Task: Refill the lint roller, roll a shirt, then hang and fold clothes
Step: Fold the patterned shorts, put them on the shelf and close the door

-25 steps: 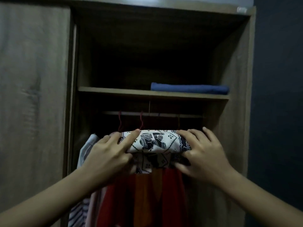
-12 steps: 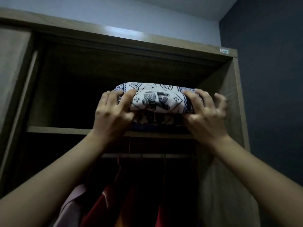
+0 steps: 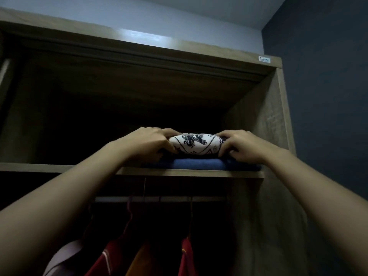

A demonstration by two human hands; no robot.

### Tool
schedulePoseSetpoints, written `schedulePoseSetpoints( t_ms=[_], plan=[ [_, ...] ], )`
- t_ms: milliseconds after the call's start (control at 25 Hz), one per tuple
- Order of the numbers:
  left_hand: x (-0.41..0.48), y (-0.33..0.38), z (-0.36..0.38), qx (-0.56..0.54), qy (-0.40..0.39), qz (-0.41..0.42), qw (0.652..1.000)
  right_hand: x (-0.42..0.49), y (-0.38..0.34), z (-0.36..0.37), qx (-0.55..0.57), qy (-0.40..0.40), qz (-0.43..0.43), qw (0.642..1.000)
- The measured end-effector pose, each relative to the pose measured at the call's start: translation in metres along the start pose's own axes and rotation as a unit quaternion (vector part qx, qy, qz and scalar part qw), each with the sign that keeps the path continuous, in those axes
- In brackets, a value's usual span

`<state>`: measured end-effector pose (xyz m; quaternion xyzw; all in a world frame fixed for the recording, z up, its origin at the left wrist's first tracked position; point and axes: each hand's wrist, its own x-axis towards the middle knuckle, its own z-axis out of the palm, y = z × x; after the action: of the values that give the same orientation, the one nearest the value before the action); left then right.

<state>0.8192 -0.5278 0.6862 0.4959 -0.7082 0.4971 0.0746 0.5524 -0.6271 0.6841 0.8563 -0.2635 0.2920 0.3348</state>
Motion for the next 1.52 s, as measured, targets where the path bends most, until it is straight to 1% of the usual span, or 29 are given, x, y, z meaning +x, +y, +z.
schedulePoseSetpoints(
  t_ms=[80, 120, 160, 200, 240, 280, 320, 360, 400, 440, 520, 600, 680, 720, 760, 840, 880, 920, 1040, 1120, 1160, 1200, 1280, 1320, 1360, 1400, 1440, 1480, 1520],
  plan=[
    [-0.004, -0.002, 0.002, -0.115, 0.015, -0.003, 0.993, -0.001, 0.005, -0.003, 0.053, 0.048, 0.026, 0.997],
    [-0.005, 0.002, 0.001, -0.138, 0.012, -0.010, 0.990, 0.000, 0.007, -0.004, 0.059, 0.046, 0.034, 0.997],
    [-0.002, 0.007, 0.002, -0.136, 0.007, -0.028, 0.990, 0.002, 0.009, -0.003, 0.048, 0.026, 0.036, 0.998],
    [0.001, 0.011, 0.005, -0.120, 0.002, -0.059, 0.991, 0.004, 0.010, -0.004, 0.012, 0.000, 0.034, 0.999],
    [0.006, 0.012, 0.007, -0.091, -0.004, -0.090, 0.992, 0.007, 0.011, -0.006, -0.058, -0.021, 0.029, 0.998],
    [0.011, 0.012, 0.008, -0.045, -0.015, -0.105, 0.993, 0.010, 0.011, -0.007, -0.155, -0.024, 0.017, 0.987],
    [0.016, 0.013, 0.010, 0.010, -0.023, -0.109, 0.994, 0.013, 0.012, -0.008, -0.250, -0.014, -0.001, 0.968],
    [0.020, 0.012, 0.012, 0.057, -0.025, -0.106, 0.992, 0.013, 0.012, -0.007, -0.318, 0.003, -0.014, 0.948],
    [0.021, 0.013, 0.014, 0.077, -0.017, -0.108, 0.991, 0.012, 0.012, -0.004, -0.349, 0.014, -0.014, 0.937],
    [0.022, 0.013, 0.018, 0.070, -0.006, -0.110, 0.991, 0.011, 0.013, -0.001, -0.353, 0.014, -0.004, 0.936],
    [0.024, 0.013, 0.024, 0.019, 0.009, -0.088, 0.996, 0.008, 0.018, 0.007, -0.311, -0.028, 0.021, 0.950],
    [0.026, 0.007, 0.026, -0.057, -0.003, -0.065, 0.996, 0.006, 0.022, 0.009, -0.237, -0.083, 0.044, 0.967],
    [0.026, -0.004, 0.024, -0.178, -0.048, -0.100, 0.978, 0.006, 0.025, 0.002, -0.177, -0.116, 0.060, 0.975],
    [0.025, -0.005, 0.023, -0.218, -0.075, -0.114, 0.966, 0.007, 0.025, -0.001, -0.182, -0.124, 0.060, 0.974],
    [0.025, -0.004, 0.024, -0.221, -0.092, -0.120, 0.964, 0.007, 0.025, -0.002, -0.197, -0.125, 0.055, 0.971],
    [0.027, -0.001, 0.029, -0.152, -0.095, -0.138, 0.974, 0.007, 0.024, -0.003, -0.191, -0.122, 0.043, 0.973],
    [0.028, 0.002, 0.030, -0.118, -0.093, -0.147, 0.978, 0.006, 0.023, -0.003, -0.155, -0.127, 0.050, 0.978],
    [0.029, 0.003, 0.029, -0.108, -0.098, -0.152, 0.978, 0.005, 0.021, -0.003, -0.108, -0.139, 0.066, 0.982],
    [0.029, 0.008, 0.015, -0.179, -0.153, -0.172, 0.957, 0.003, 0.020, -0.004, -0.025, -0.186, 0.133, 0.973],
    [0.026, 0.008, 0.008, -0.207, -0.168, -0.182, 0.946, 0.001, 0.021, -0.001, 0.005, -0.197, 0.148, 0.969],
    [0.024, 0.008, 0.006, -0.222, -0.165, -0.195, 0.941, 0.000, 0.021, 0.001, 0.007, -0.200, 0.145, 0.969],
    [0.023, 0.009, 0.006, -0.249, -0.169, -0.219, 0.928, 0.000, 0.020, 0.002, 0.001, -0.204, 0.144, 0.968],
    [0.023, 0.013, 0.006, -0.297, -0.181, -0.265, 0.899, 0.000, 0.016, 0.003, -0.044, -0.211, 0.152, 0.964],
    [0.023, 0.015, 0.007, -0.307, -0.171, -0.265, 0.898, 0.000, 0.013, 0.002, -0.078, -0.216, 0.156, 0.961],
    [0.023, 0.019, 0.007, -0.311, -0.135, -0.257, 0.905, -0.001, 0.009, -0.001, -0.105, -0.213, 0.152, 0.960],
    [0.020, 0.022, 0.007, -0.312, -0.071, -0.244, 0.915, -0.002, 0.005, -0.005, -0.111, -0.188, 0.140, 0.966],
    [0.014, 0.026, 0.004, -0.321, 0.003, -0.237, 0.917, -0.005, -0.002, -0.009, -0.098, -0.142, 0.126, 0.977],
    [0.005, 0.031, 0.001, -0.339, 0.073, -0.239, 0.907, -0.010, -0.012, -0.011, -0.074, -0.077, 0.111, 0.988],
    [-0.009, 0.037, 0.001, -0.358, 0.124, -0.243, 0.893, -0.018, -0.027, -0.010, -0.049, -0.007, 0.098, 0.994]
  ],
)
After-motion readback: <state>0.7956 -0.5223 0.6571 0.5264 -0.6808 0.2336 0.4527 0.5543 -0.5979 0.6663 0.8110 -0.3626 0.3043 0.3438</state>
